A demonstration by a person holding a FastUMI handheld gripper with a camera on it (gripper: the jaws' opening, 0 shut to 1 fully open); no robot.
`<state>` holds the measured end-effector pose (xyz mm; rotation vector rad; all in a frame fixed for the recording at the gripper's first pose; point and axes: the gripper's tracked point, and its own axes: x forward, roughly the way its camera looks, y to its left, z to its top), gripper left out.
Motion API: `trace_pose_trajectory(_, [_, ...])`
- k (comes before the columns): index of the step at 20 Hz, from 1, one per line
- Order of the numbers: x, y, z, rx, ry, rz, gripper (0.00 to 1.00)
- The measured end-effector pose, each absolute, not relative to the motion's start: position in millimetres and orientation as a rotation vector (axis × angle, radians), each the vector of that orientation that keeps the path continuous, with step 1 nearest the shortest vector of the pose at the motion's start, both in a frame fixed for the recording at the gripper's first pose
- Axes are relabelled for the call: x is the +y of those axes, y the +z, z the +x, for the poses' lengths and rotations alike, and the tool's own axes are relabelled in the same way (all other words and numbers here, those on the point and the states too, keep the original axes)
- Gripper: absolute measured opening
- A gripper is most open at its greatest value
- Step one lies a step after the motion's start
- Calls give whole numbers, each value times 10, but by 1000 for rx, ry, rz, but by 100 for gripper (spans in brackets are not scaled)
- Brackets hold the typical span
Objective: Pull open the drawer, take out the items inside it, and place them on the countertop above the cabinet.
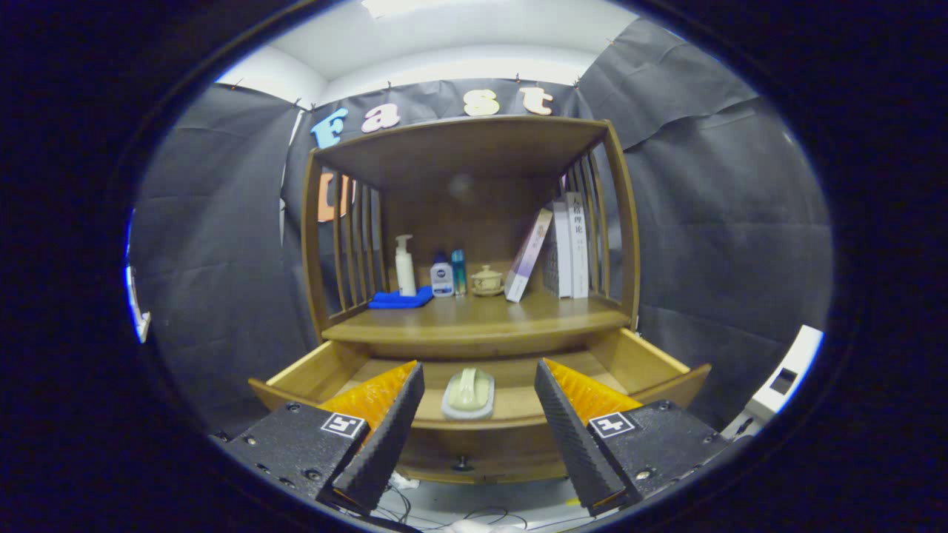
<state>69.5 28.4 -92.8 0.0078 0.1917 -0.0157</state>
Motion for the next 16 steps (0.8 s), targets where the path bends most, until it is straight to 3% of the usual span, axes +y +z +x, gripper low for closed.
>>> trace_pose_trajectory(7, [427, -640, 1408, 372, 38, 30, 96])
trace_pose_trajectory(16, [412, -1338, 2016, 848, 8, -33, 95])
